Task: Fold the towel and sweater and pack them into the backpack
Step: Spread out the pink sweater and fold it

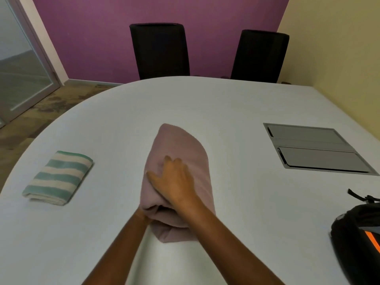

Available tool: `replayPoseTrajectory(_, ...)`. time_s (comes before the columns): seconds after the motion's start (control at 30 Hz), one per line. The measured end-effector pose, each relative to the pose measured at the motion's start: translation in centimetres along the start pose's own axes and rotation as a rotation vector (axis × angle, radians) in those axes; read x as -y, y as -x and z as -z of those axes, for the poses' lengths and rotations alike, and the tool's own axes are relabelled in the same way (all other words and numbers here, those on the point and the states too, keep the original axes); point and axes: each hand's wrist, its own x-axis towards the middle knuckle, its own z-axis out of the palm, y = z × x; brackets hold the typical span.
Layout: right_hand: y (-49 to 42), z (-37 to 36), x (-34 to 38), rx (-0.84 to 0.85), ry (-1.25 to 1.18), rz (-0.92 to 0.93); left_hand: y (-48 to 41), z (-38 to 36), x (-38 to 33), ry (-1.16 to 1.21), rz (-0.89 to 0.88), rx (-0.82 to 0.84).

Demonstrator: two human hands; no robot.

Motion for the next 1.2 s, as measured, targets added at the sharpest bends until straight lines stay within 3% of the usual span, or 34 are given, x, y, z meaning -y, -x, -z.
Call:
replayPoseTrajectory(0.03, 0.3, -1.0, -0.1, 0.07, 0.033, -0.003, 0.1, 0.4, -1.2, 0.083, 0.071, 0.034)
replayPoseTrajectory(0.1, 0.3, -2.8, -1.0, 0.18, 0.122, -0.016, -0.1, 2.4, -2.4, 0.176, 0.05, -0.186)
replayPoseTrajectory(0.2, 0.4, -4.5, -3.0, 0.247, 0.254, -0.025, -0.1, 4.8, -3.5, 0.126, 0.199, -0.15)
replayPoseTrajectory(0.3, 0.1, -5.5, -5.6, 0.258, 0.304, -0.051, 0.6, 5.7, -5.1, -0.199, 0.264, -0.147)
replayPoseTrajectory(0.37, -0.2, -5.6, -7.4, 0.24, 0.304, -0.1, 0.3, 6.4, -4.9, -0.434, 0.3, -0.279)
replayPoseTrajectory(0.5, -0.8, -6.0, -10.3, 0.21, 0.157, -0.213, -0.3, 5.2, -2.6, -0.982, 0.14, -0.565)
replayPoseTrajectory(0.57, -0.8, -6.2, -11.0, 0.191, 0.095, -0.221, -0.2, 3.5, -1.0, -1.225, 0.032, -0.619)
replayPoseTrajectory(0.77, -0.5, -6.6, -13.1, 0.126, 0.1, -0.18, -1.4, 1.5, 3.2, -1.725, -0.262, -0.387)
replayPoseTrajectory(1.2, -1.0, -8.3, -14.7, 0.093, 0.157, -0.21, -4.2, 2.6, 4.9, -1.852, -0.276, -0.27)
